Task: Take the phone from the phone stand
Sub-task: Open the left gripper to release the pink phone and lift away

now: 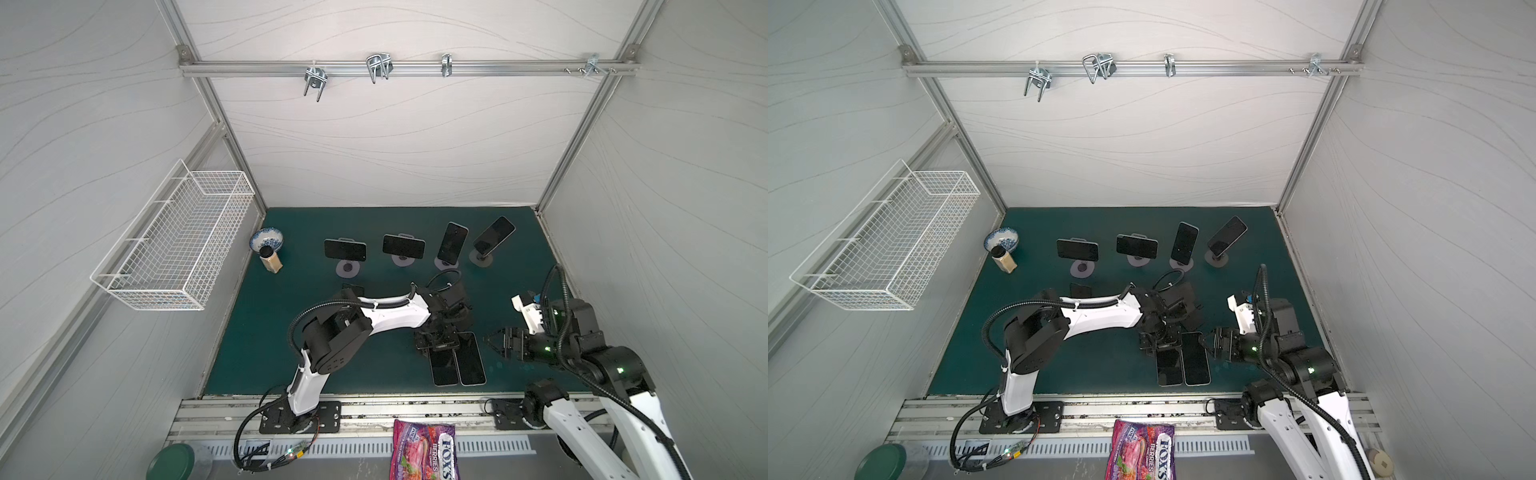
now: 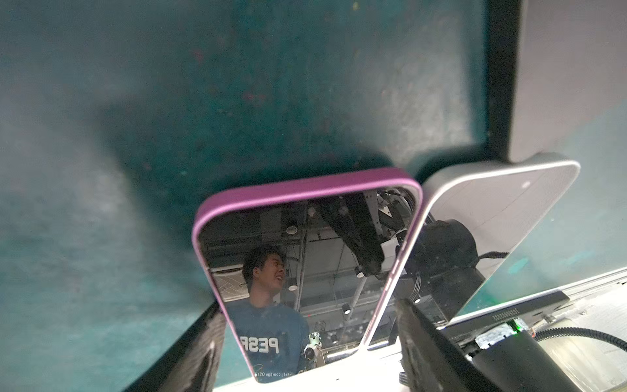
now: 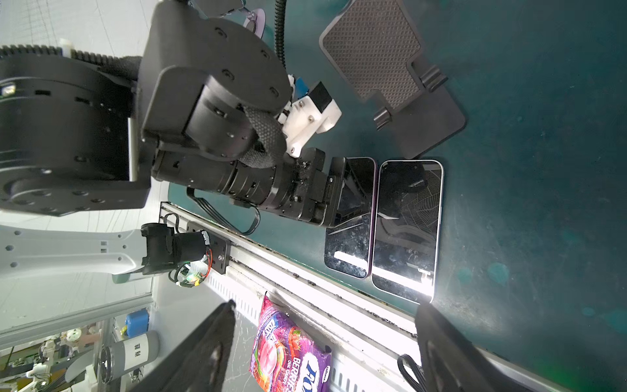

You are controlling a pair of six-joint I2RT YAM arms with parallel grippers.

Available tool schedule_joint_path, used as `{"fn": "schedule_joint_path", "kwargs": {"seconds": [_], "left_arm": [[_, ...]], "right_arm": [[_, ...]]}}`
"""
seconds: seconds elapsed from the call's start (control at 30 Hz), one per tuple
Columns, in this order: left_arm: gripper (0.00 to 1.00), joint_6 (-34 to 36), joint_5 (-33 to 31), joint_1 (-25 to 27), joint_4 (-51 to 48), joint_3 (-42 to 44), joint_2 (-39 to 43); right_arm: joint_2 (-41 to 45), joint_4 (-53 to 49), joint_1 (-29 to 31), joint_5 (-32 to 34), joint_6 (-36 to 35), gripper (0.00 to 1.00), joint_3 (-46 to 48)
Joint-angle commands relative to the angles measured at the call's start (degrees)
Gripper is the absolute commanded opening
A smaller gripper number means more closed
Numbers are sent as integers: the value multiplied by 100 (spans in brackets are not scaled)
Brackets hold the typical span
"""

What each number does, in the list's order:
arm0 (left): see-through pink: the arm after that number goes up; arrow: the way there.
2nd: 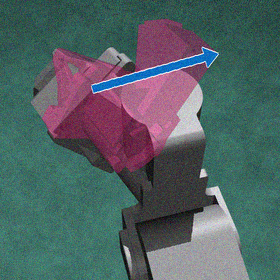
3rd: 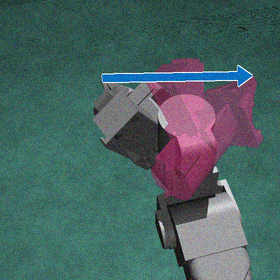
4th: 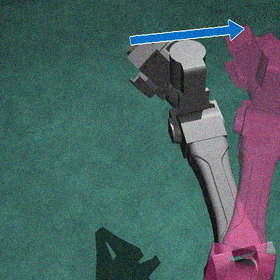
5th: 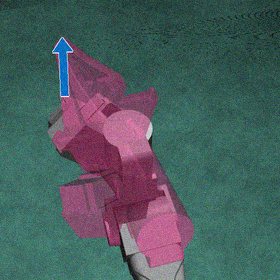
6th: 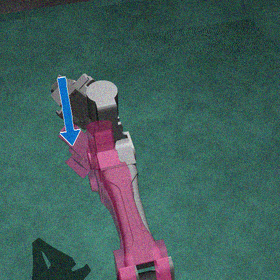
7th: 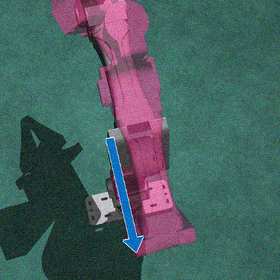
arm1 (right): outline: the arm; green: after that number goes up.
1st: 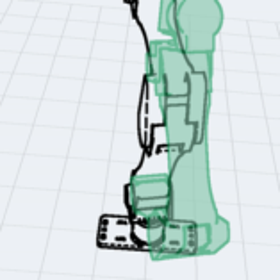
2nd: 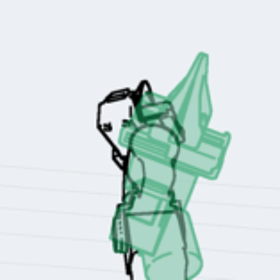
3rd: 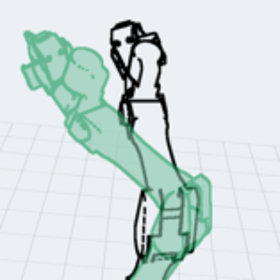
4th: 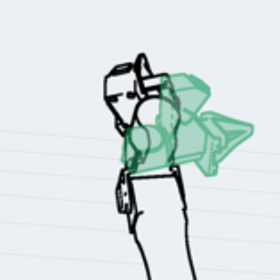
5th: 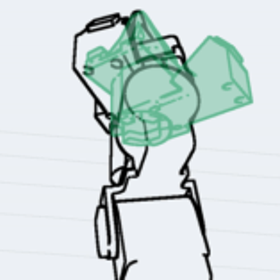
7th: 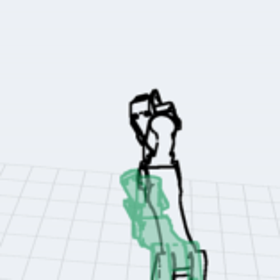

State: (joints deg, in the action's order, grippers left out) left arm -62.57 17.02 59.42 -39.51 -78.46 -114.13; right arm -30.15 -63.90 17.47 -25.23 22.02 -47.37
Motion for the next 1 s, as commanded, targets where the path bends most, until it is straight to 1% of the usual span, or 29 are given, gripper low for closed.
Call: {"fn": "schedule_joint_path", "kwargs": {"seconds": [0.0,0.27,0.67,0.97], "left_arm": [[80,110,-303,54,22,126,149],[81,-27,-670,35,72,743,883],[80,-3,-1021,52,181,1054,1523],[79,106,-1595,134,-10,1245,2300]], "right_arm": [[50,-81,-34,94,-57,84,18],[123,-61,-34,212,5,84,18],[90,-61,-34,184,6,84,-23],[209,-44,-32,181,87,84,-26]]}}
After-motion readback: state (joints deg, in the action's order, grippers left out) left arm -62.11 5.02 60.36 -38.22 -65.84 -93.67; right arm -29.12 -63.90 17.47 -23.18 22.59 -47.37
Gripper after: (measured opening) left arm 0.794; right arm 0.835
